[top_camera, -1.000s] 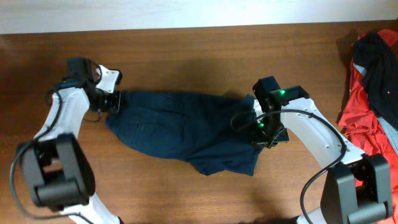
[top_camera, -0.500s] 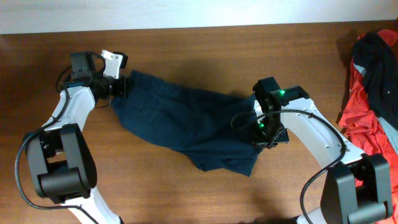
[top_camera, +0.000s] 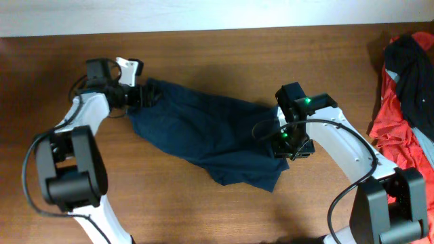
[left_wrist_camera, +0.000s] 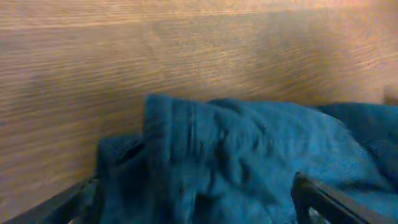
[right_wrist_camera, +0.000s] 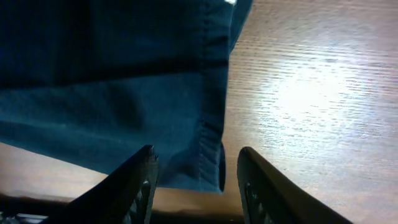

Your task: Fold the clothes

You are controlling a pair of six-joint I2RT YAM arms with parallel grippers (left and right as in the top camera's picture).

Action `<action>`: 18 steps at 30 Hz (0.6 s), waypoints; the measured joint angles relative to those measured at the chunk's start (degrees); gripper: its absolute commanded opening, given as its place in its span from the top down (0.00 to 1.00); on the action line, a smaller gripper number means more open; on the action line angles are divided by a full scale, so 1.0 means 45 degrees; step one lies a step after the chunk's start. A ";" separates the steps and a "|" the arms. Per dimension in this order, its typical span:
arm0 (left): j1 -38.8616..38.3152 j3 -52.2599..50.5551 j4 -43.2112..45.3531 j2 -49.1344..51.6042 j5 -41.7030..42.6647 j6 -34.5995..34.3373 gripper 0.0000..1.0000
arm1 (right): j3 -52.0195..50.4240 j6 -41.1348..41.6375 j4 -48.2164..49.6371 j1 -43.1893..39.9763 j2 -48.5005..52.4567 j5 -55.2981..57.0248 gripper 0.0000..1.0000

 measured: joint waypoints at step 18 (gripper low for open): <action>0.1447 -0.0146 -0.6028 -0.2929 -0.0952 0.0384 0.07 | 0.0010 0.0000 0.6368 0.0000 -0.0709 -0.0287 0.96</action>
